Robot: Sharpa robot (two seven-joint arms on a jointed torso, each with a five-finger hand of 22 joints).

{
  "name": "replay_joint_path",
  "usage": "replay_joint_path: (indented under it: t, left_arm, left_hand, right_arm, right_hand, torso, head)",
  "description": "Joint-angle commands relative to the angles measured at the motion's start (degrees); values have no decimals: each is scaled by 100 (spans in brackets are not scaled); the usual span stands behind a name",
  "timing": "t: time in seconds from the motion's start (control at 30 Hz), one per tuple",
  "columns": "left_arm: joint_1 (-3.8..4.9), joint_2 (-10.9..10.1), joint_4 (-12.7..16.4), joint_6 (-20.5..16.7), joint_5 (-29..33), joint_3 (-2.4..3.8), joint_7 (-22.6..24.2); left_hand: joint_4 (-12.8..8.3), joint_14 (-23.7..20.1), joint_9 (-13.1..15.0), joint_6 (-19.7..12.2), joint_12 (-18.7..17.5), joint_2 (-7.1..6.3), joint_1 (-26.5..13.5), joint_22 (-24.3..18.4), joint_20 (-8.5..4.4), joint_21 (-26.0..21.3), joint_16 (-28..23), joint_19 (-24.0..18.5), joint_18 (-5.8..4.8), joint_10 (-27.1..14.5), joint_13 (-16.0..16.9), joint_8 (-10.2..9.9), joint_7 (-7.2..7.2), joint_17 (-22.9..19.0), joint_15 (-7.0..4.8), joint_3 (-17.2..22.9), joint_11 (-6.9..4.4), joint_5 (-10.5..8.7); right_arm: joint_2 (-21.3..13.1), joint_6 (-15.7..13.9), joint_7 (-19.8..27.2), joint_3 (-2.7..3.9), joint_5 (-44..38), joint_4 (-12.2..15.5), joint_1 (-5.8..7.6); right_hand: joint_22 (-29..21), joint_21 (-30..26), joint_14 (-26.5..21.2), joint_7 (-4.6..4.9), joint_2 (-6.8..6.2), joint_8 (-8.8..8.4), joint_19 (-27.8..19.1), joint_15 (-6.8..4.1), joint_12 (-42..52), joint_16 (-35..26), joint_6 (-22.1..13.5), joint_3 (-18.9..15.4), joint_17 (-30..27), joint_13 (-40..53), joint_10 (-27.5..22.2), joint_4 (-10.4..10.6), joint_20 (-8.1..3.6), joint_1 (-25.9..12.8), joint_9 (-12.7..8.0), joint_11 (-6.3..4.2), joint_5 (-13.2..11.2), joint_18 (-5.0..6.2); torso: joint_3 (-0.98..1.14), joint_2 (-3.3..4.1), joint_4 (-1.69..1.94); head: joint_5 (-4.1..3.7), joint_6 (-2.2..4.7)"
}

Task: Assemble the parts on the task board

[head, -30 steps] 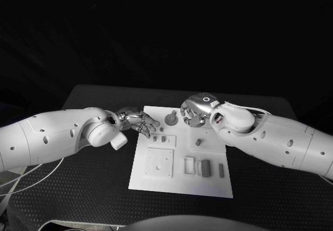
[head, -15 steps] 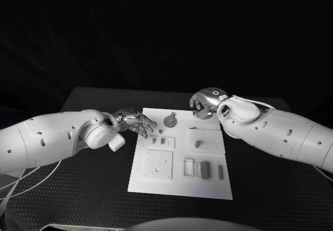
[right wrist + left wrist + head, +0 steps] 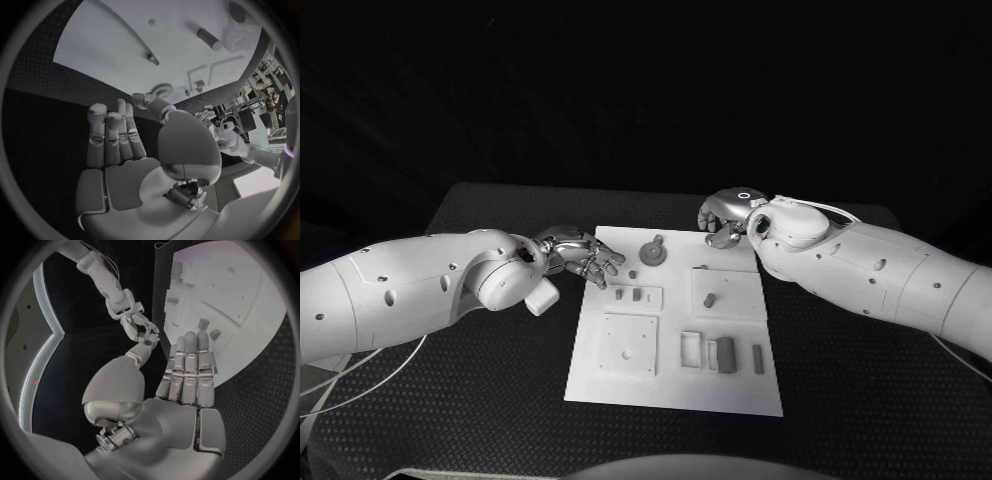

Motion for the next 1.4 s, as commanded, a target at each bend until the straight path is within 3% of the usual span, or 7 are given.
replay_joint_path:
  t: [0.03,0.2,0.73,0.93,1.4]
  left_arm:
    - [4,25,-5,-2,-71,4,102]
    - [4,47,-20,-24,-129,4,177]
    - [4,64,-38,-51,-226,4,226]
    - [4,67,-40,-52,-233,4,227]
    - [4,78,-39,-36,-243,4,224]
  left_hand:
    - [5,44,-8,34,-9,-16,21,7,-8,18,-21,-6,-43,29,-8,27,2,10,0,32,31,-16]
    - [5,46,-8,33,-10,-19,23,7,-8,18,-22,-5,-43,28,-9,26,5,11,0,34,32,-16]
    - [5,54,-9,35,-8,-31,30,10,-10,20,-23,-1,-44,32,-8,26,13,15,-2,41,39,-16]
    - [5,56,-9,36,-8,-34,30,11,-10,20,-24,-1,-44,32,-8,26,16,16,-2,43,41,-16]
    - [10,61,-10,37,-7,-36,29,13,-11,21,-26,2,-45,34,-8,26,21,19,-3,47,43,-16]
  right_arm:
    - [66,384,226,-47,125,-132,-9]
    - [148,641,357,-136,223,-249,-37]
    - [99,1052,529,-196,399,-85,-74]
    - [127,1055,517,-296,388,-135,-90]
    - [181,814,525,-335,291,-239,-140]
  right_hand:
    - [77,-27,-37,58,26,8,-21,44,-243,24,-165,-4,-25,-113,170,-43,22,43,-29,106,21,365]
    - [85,-40,-57,28,33,10,-33,66,-583,38,-224,-14,-56,-249,238,-68,34,36,-81,127,21,365]
    - [94,-49,-98,30,3,62,-66,74,-904,59,-234,-300,-98,-334,396,19,52,-193,-138,135,12,365]
    - [92,-54,-103,27,18,86,-73,71,-934,62,-204,-318,-104,-337,414,16,50,-187,-137,132,18,365]
    - [91,-56,-96,29,109,218,-61,43,-938,82,-26,-316,-129,-271,611,-38,46,-89,-106,101,23,365]
  torso:
    - [-4,1,3]
    - [-6,4,10]
    - [-8,-4,-5]
    - [-10,-3,-6]
    - [-8,-2,-1]
  head:
    - [-4,2]
    - [-10,4]
    - [15,-15]
    - [14,-13]
    - [7,-31]
